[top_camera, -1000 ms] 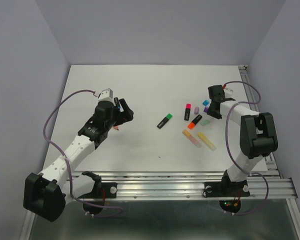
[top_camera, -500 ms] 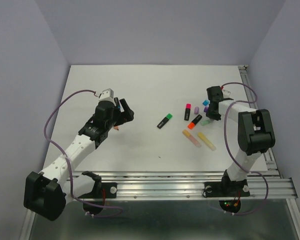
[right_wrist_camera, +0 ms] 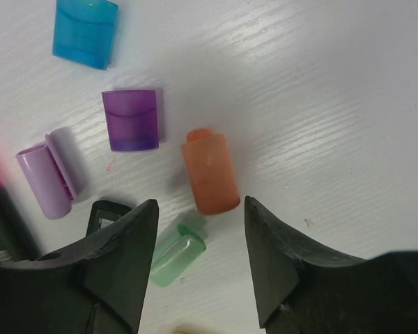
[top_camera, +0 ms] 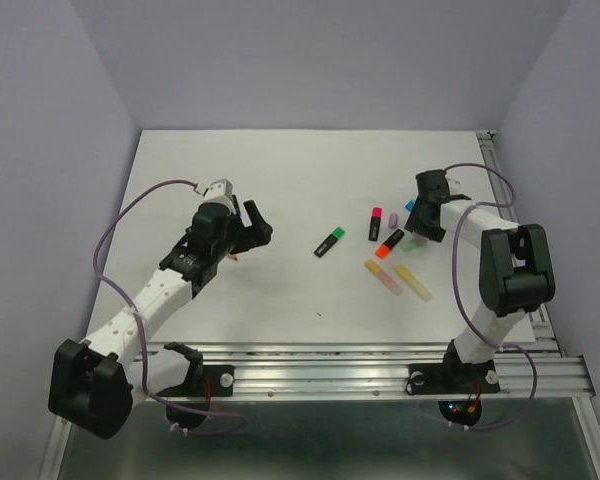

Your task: Open the pen caps

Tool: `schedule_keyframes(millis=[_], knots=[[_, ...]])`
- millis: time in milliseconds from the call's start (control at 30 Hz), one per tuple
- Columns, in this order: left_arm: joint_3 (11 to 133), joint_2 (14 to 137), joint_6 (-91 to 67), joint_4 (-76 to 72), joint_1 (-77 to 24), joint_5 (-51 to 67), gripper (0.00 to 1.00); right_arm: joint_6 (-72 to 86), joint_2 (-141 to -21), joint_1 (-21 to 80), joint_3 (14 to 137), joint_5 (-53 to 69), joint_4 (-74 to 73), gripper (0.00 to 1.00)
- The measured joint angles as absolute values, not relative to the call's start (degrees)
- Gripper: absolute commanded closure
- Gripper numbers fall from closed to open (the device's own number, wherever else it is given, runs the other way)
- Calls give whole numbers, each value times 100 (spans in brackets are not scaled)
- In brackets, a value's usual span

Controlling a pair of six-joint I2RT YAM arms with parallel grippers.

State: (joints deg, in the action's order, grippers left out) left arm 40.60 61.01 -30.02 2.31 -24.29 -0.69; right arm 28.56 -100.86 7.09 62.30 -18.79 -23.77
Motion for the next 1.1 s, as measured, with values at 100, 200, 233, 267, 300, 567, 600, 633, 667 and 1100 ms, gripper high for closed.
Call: schedule_keyframes(millis=[100, 200, 233, 267, 300, 567, 600, 633, 667, 1100], knots=[[4027, 6101, -2961, 176, -2432, 47, 1, 2886, -9878, 709, 6230, -1841, -2447, 41], [4018, 6156, -2904, 113, -2438, 183, 1, 2930, -9620, 709, 6230, -1837, -2552, 37], [4018, 6195, -2877, 69, -2447, 246, 1, 2963, -9496, 709, 6230, -1839, -2598, 25], [4018, 6239, -2856, 40, -2464, 287, 1, 2978, -9406, 709, 6230, -1839, -2628, 21], [4018, 6313, -2829, -8, -2495, 344, 1, 3024, -9279, 709, 6230, -1837, -2668, 5], [4399, 7343, -2567, -167, -3225, 456, 1, 3203, -7373, 709, 5590, -1710, -2641, 0], [4510, 7505, -2508, -187, -3323, 456, 1, 3227, -7148, 709, 5448, -1675, -2628, 0], [4637, 7647, -2464, -180, -3389, 458, 1, 3256, -6794, 709, 5183, -1586, -2571, 0], [4759, 7789, -2425, -189, -3450, 449, 1, 3262, -6613, 709, 5050, -1527, -2547, 0], [6796, 10071, -1754, -1, -4018, 176, 1, 3295, -5321, 709, 3776, -707, -2440, 0]])
